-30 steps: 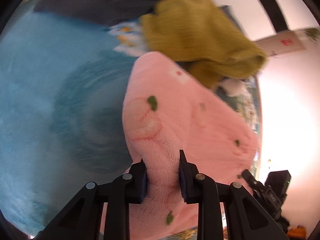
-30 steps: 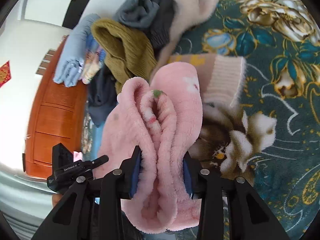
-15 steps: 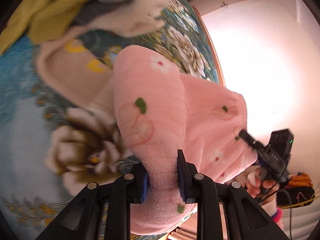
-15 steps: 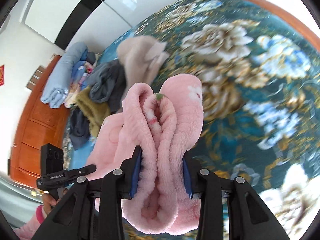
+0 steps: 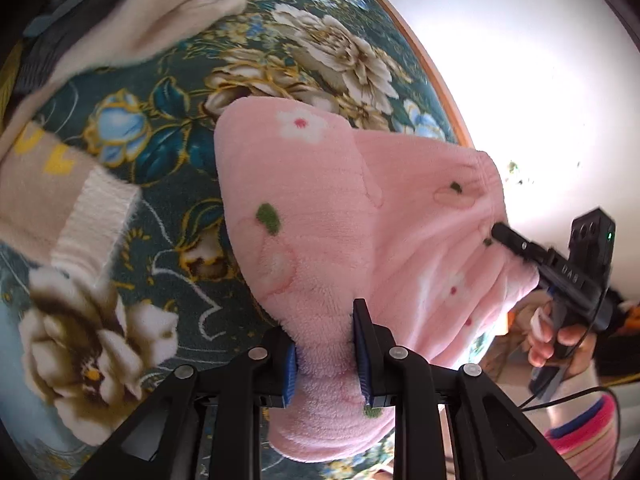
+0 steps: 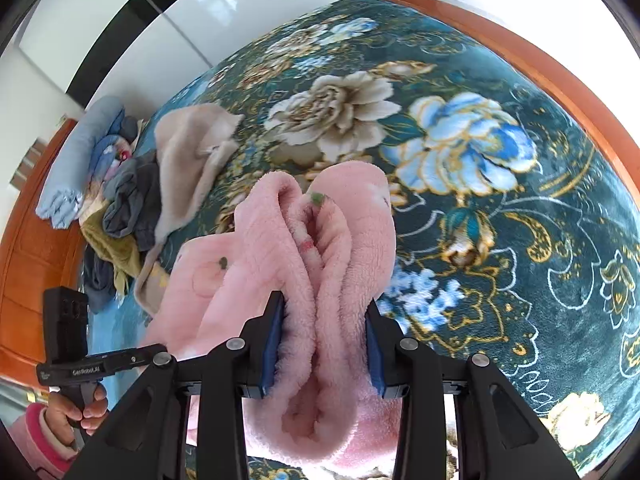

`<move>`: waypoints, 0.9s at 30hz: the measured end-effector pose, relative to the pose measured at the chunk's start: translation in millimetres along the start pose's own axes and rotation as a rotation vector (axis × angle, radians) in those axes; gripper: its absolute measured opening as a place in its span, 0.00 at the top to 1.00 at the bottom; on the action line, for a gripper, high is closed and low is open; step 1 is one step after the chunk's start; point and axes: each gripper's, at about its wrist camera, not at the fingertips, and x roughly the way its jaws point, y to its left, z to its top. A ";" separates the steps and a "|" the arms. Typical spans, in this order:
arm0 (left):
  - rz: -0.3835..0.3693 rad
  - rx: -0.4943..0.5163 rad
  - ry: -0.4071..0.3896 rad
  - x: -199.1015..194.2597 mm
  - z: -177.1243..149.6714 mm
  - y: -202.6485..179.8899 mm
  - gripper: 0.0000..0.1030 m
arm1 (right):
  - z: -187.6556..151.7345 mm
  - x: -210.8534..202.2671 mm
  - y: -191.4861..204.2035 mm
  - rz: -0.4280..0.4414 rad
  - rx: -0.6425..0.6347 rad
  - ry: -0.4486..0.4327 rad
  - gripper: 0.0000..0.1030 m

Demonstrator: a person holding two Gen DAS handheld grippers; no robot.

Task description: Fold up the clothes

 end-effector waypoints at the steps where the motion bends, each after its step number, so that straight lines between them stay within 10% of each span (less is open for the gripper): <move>1: 0.000 -0.004 0.007 5.8 4.3 0.8 0.75 | -1.4 2.1 -5.8 -0.005 0.011 0.001 0.63; 17: 0.094 -0.019 -0.104 -40.0 -10.0 20.0 0.65 | -23.2 15.9 -31.0 -0.073 0.082 0.026 0.50; 23: 0.115 0.145 -0.153 -34.3 -24.7 -27.5 0.65 | -10.1 -14.0 3.5 -0.218 -0.070 -0.120 0.50; 27: 0.141 0.171 -0.134 -14.2 -38.4 -38.0 0.65 | 1.5 0.8 30.2 -0.170 -0.154 -0.128 0.50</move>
